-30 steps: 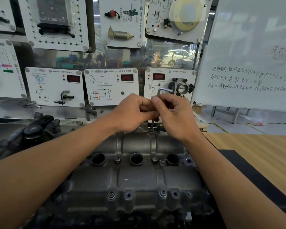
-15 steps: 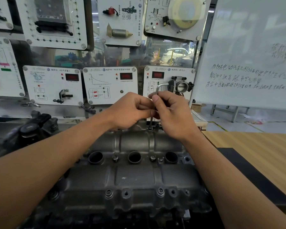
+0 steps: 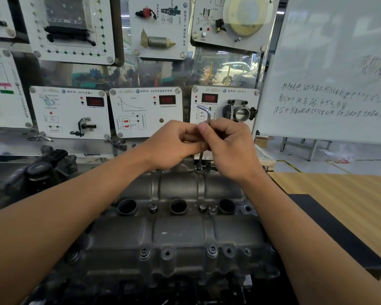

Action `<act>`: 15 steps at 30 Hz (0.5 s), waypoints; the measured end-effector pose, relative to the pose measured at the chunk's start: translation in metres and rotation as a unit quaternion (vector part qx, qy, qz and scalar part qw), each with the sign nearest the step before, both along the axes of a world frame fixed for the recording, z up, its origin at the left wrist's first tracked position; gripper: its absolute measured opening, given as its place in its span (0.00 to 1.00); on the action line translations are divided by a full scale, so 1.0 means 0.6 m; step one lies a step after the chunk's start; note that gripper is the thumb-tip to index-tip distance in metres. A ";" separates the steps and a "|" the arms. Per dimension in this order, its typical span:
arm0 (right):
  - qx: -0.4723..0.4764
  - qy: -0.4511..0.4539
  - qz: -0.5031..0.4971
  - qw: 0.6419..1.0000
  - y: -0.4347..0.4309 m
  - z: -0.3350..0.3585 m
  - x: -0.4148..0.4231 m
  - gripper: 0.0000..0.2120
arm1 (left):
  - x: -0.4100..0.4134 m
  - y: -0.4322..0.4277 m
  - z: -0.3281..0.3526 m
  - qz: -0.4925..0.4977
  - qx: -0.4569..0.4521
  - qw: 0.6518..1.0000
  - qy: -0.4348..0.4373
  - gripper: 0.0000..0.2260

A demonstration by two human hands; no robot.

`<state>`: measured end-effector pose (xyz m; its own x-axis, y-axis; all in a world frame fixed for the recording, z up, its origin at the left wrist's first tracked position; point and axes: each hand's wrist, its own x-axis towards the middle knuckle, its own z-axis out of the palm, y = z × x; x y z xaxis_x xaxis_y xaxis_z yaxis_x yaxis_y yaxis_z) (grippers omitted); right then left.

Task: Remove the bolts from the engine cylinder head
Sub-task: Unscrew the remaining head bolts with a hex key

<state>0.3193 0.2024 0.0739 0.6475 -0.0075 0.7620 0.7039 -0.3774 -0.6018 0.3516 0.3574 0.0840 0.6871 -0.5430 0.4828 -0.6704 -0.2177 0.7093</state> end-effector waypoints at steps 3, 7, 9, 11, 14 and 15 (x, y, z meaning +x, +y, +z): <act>-0.025 0.005 -0.005 1.000 -0.001 -0.001 0.001 0.11 | 0.006 0.007 -0.001 -0.002 0.014 1.000 0.007 0.09; -0.038 -0.001 -0.014 0.999 -0.001 -0.002 0.001 0.11 | 0.007 0.003 -0.002 0.054 -0.008 0.998 -0.019 0.07; -0.024 -0.013 -0.007 1.000 0.001 -0.001 0.000 0.08 | 0.007 -0.004 -0.004 0.070 -0.022 0.997 -0.033 0.08; 0.008 -0.014 -0.007 1.000 -0.001 0.001 0.001 0.06 | 0.005 -0.011 -0.005 0.075 -0.028 0.996 -0.048 0.07; 0.046 -0.012 -0.024 0.999 -0.003 0.002 0.004 0.05 | -0.001 -0.015 -0.005 0.068 -0.032 0.996 -0.053 0.06; 0.044 -0.011 -0.021 0.999 -0.002 0.002 0.003 0.05 | -0.002 -0.014 -0.004 0.058 -0.029 0.997 -0.049 0.06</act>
<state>0.3212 0.2009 0.0750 0.6291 -0.1016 0.7707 0.7017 -0.3524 -0.6192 0.3506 0.3492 0.0819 0.6913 -0.4321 0.5791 -0.7101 -0.2581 0.6551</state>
